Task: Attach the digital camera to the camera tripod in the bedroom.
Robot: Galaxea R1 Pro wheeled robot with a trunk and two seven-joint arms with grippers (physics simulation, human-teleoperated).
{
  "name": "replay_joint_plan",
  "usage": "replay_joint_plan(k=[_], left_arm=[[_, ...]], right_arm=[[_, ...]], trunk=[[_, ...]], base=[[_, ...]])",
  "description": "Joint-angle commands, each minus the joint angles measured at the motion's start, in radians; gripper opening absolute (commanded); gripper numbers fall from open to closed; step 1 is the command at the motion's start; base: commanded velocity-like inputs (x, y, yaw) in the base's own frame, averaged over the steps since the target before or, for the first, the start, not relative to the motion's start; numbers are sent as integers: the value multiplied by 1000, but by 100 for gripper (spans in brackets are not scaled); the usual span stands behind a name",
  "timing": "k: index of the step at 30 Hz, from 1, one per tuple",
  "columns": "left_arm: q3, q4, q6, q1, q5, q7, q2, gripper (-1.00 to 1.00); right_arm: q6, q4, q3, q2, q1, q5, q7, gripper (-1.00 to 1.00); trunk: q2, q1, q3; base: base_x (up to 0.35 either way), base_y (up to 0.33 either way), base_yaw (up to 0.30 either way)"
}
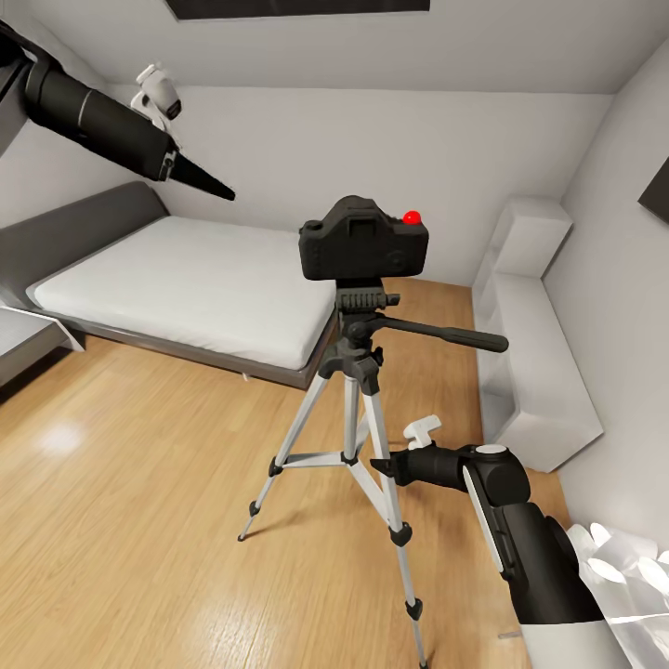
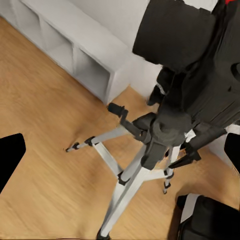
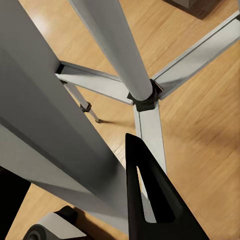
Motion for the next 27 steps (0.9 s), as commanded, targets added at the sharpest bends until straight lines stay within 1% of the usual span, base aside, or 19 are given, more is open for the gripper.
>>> replay_joint_plan(k=[1,4,5,8,12,13,19,20,25,26,27], left_arm=[[-5,18,10,-1,4,2,14,100],[-5,45,7,4,4,26,35,100],[-5,62,6,7,3,52,50,100],[-6,87,3,12,3,102,74,100],[-6,126,2,30,4,181,96,100],[-6,153,1,55,6,224,101,100],[-7,253,-12,161,6,337,102,100],[-8,282,-22,198,7,364,100,100],[-8,350,-65,298,9,408,92,100],[-8,374,-90,344,9,420,89,100],[-8,385,-104,368,9,424,87,100]], right_arm=[[-8,21,-1,1,-1,72,8,-100],[-8,21,-1,1,-1,72,8,-100],[-8,21,-1,1,-1,72,8,-100],[-8,21,-1,1,-1,72,8,-100],[-8,21,-1,1,-1,72,8,-100],[-8,21,-1,1,-1,73,8,-100],[-8,21,-1,1,-1,72,8,-100],[-8,21,-1,1,-1,73,8,-100],[-8,21,-1,1,-1,73,8,-100],[-8,21,-1,1,-1,72,8,-100],[-8,21,-1,1,-1,72,8,-100]], trunk=[[-2,1,-2],[-2,1,-2],[-2,1,-2],[-2,1,-2],[-2,1,-2],[-2,1,-2],[-2,1,-2],[-2,1,-2],[-2,1,-2],[-2,1,-2],[-2,1,-2]], base=[[0,0,0],[0,0,0],[0,0,0],[0,0,0],[0,0,0],[0,0,0],[0,0,0],[0,0,0],[0,0,0],[0,0,0],[0,0,0]])
